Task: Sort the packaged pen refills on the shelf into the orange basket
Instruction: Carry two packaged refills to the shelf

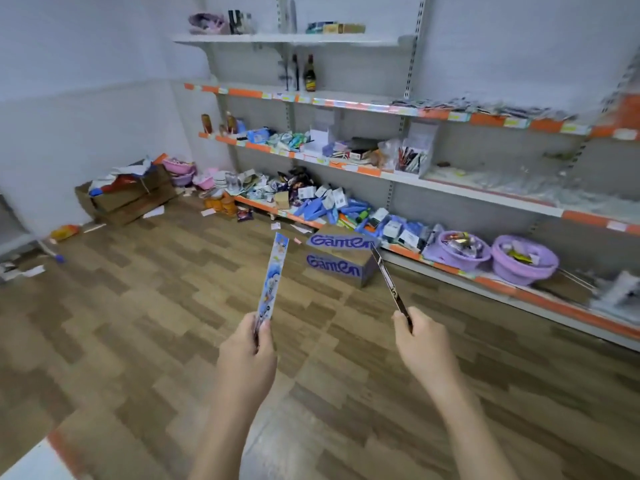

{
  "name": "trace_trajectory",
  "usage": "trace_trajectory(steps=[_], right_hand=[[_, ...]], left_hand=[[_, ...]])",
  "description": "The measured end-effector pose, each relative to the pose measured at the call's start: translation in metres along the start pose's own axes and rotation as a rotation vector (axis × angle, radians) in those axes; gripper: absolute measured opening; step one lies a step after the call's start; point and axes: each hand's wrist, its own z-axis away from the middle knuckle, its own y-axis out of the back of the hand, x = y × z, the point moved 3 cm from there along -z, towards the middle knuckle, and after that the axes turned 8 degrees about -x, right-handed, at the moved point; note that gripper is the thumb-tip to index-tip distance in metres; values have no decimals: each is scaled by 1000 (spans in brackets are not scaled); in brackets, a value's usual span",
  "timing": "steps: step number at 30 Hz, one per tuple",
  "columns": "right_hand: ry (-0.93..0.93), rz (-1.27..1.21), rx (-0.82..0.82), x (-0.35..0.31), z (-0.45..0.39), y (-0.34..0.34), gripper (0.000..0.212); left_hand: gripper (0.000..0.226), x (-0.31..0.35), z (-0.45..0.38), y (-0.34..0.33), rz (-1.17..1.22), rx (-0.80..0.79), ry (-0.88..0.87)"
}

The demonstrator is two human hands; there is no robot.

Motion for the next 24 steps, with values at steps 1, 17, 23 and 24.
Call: trace_trajectory(steps=[1,17,23,24], right_hand=[[-7,2,5,4,-13,2,35],[-201,29,296,12,-254,61,21],[-347,34,408,64,-307,110,21],[-358,33,420,74,-319,120,21]], left_hand=[[25,0,-14,-7,-9,-3,3],[24,111,-322,-137,17,-159,-227],[26,161,-369,-250,23,-358,-296],[26,170,-376,-269,24,-382,-303]])
